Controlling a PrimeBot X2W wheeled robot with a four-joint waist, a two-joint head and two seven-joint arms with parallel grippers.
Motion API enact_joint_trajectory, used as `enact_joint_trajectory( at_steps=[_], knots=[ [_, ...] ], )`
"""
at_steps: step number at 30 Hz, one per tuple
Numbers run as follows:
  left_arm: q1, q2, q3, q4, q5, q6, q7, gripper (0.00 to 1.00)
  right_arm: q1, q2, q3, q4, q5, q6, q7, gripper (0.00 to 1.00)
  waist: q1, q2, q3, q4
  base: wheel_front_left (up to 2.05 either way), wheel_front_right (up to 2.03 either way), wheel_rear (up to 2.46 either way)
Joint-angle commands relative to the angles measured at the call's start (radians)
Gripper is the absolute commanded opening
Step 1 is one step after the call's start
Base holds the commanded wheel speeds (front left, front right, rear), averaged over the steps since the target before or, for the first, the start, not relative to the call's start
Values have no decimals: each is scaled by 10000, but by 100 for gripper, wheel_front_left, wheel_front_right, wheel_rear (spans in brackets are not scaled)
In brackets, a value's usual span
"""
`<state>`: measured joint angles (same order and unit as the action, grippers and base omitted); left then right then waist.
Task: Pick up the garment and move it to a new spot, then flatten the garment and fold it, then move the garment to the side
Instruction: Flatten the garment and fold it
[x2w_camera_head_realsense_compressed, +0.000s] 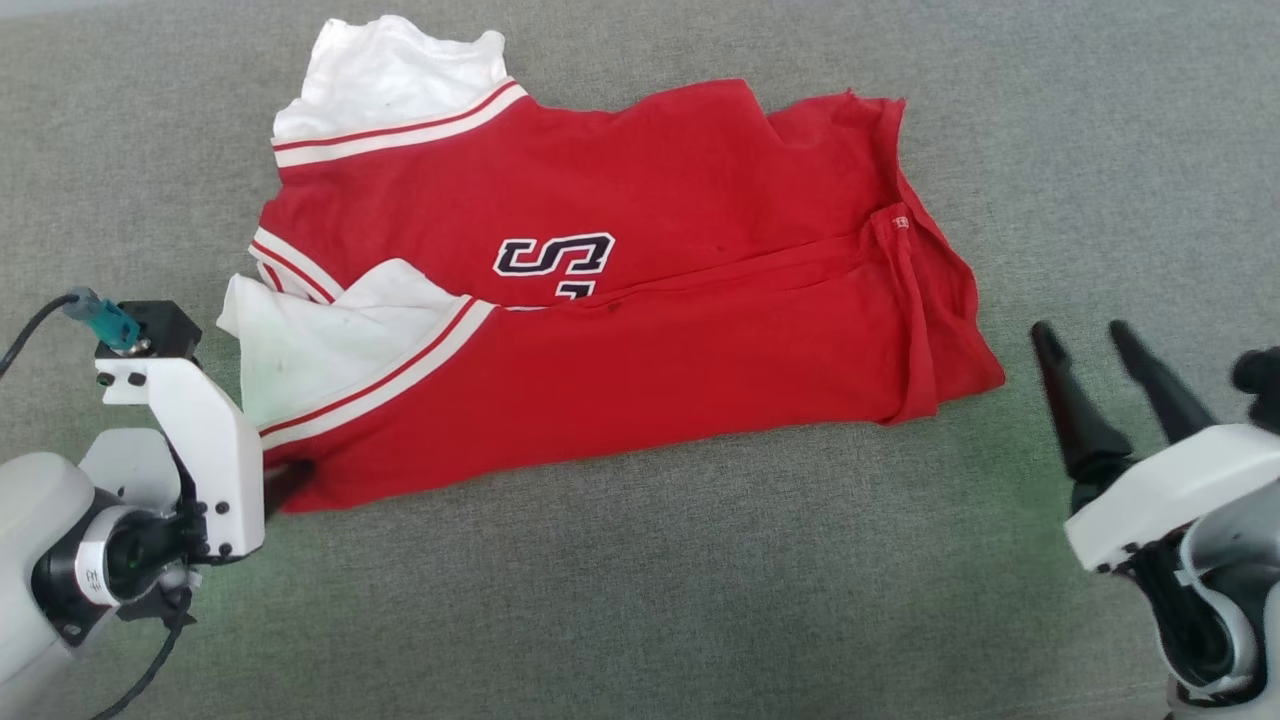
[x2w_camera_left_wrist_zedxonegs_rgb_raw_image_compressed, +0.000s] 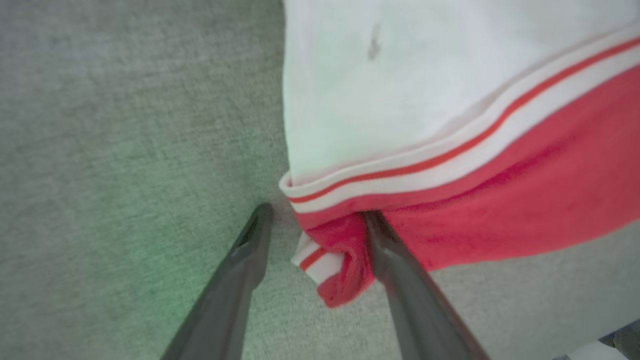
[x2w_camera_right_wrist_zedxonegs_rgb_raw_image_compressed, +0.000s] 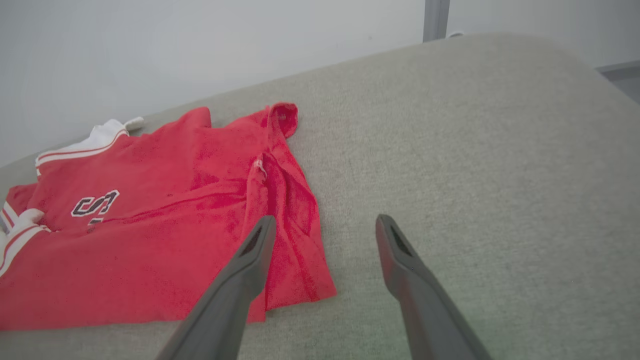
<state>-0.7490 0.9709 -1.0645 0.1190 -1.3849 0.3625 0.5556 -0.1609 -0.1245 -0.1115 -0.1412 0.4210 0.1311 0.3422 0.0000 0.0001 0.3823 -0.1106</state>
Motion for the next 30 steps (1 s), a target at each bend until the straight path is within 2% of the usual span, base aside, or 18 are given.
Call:
enact_joint_trajectory(
  at_steps=[1,6,12,20,24,25,26,30],
  knots=[
    [479,-532,-462,425,-127,-68,107,0,-21,-16,67,75,121,-8,163,100,0,-1,23,-7,0,0,0],
    [306,-982,-477,861,-92,-523,51,0,-362,-244,470,518,435,-8,1386,100,0,-1,134,113,0,0,0],
    [-19,-1386,-410,1120,36,-767,-36,0,-1101,-544,888,1217,422,-8,2824,100,0,-1,308,386,0,0,0],
    [-175,-1741,-427,1313,112,-1005,-89,0,-1763,-264,1123,2588,9,-6,4663,100,0,-1,499,716,0,0,0],
    [-225,-1855,-400,1456,100,-1071,-135,0,-1928,-331,1680,3304,-244,-6,5234,99,0,-1,570,828,0,0,0],
    [-239,-1881,-403,1492,106,-1091,-146,0,-1973,-389,1821,3413,-294,-6,5327,25,0,-1,583,862,0,0,0],
    [-233,-1892,-394,1527,76,-1081,-139,0,-1999,-420,1913,3502,-291,-6,5405,0,0,-1,588,886,0,0,0],
    [-217,-1735,-304,1491,-49,-1123,-92,0,-2125,-741,1901,3318,-149,-6,5580,0,0,-1,541,960,0,0,0]
  ],
)
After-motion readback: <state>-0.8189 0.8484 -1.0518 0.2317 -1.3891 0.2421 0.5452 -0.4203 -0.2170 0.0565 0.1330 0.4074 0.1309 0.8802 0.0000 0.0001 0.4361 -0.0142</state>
